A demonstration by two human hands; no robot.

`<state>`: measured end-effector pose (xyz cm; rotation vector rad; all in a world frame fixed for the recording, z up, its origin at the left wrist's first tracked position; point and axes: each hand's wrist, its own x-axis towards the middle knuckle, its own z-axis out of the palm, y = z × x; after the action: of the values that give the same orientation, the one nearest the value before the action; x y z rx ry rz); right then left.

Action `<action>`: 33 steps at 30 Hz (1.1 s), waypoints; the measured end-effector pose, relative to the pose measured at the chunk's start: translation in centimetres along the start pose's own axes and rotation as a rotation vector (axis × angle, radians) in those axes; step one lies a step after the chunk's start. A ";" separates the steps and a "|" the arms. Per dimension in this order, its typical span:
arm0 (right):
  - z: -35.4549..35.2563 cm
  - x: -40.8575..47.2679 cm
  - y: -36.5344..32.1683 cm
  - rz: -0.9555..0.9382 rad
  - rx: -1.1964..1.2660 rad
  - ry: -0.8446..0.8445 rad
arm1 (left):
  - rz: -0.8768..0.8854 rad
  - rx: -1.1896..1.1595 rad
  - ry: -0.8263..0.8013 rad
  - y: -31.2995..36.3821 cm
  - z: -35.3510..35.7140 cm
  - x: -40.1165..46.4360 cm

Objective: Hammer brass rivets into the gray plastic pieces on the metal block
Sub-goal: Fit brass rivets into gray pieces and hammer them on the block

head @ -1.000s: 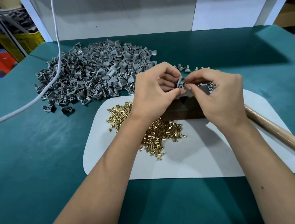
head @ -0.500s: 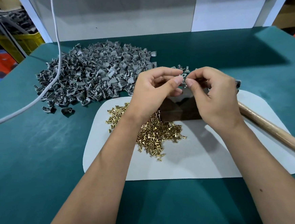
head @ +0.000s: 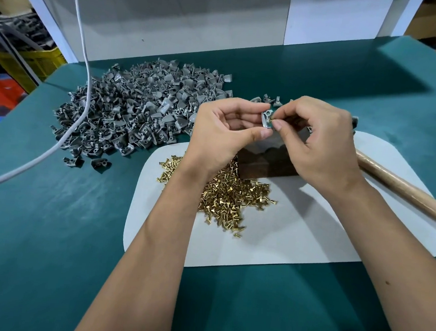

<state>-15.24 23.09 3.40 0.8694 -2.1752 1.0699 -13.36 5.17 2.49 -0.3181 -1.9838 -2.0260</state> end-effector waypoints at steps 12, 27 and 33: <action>-0.5 -0.1 0.1 0.005 0.006 -0.034 | -0.035 0.102 -0.010 0.8 0.4 -0.3; 0.1 -0.4 0.1 0.111 0.067 0.010 | 0.011 0.189 0.052 1.2 1.0 -0.6; 0.3 -0.3 0.4 0.147 0.122 0.028 | 0.083 0.262 0.075 0.9 1.4 -0.5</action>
<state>-15.46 23.16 2.86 0.7515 -2.1971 1.2900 -12.61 6.57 3.21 -0.2578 -2.1198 -1.6779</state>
